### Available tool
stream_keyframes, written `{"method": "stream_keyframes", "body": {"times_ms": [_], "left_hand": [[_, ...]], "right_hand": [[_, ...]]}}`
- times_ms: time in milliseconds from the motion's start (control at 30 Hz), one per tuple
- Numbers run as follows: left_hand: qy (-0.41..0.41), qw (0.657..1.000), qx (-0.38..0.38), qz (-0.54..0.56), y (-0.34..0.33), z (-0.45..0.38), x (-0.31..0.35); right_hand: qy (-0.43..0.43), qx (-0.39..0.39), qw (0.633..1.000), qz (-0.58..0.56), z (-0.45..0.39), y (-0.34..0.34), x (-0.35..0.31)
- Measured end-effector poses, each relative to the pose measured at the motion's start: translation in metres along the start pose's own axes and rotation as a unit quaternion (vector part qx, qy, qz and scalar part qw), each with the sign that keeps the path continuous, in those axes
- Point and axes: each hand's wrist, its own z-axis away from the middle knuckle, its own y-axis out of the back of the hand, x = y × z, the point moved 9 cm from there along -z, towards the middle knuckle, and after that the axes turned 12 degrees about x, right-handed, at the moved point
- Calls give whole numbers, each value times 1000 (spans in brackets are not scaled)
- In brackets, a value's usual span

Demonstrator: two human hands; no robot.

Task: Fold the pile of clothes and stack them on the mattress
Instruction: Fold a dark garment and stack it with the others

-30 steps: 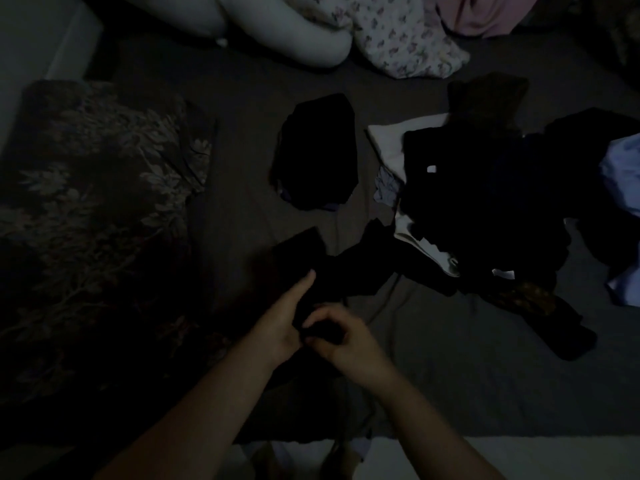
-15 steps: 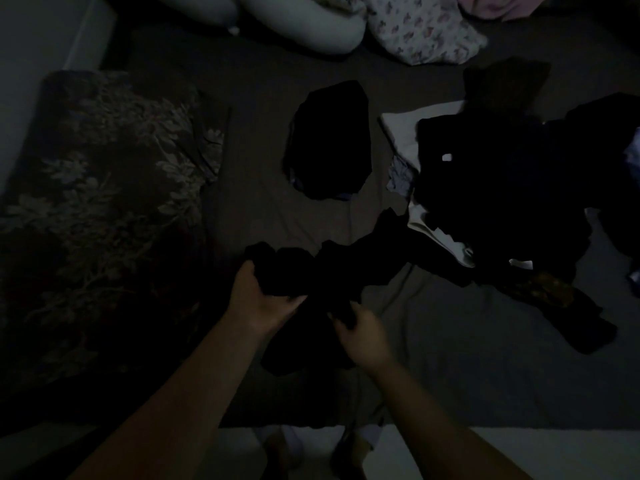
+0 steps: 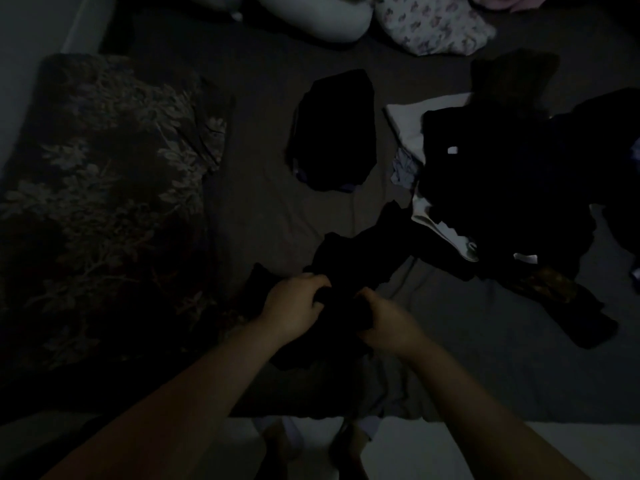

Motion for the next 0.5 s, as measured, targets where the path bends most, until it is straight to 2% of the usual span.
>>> {"method": "stream_keyframes", "body": {"times_ms": [33,100,167,233,333,433,500], "left_hand": [[-12,1000,23,17,7,-1,4],[-29,997,48,55,20,1,15],[-39,995,71,56,32,0,24],[-19,993,106,50,49,-6,29],[22,989,147,5,79,-18,37],[33,985,152,-76,110,-32,45],[13,982,109,-151,119,-37,57]], "right_hand": [[-18,-27,996,84,6,-5,14],[-70,-40,990,119,17,-6,36],[-84,-1,995,57,20,0,43],[-88,22,992,-88,21,10,41],[-151,38,940,-302,28,37,24],[-107,118,918,-364,32,91,3],[-61,143,919,-363,35,130,-17]]}}
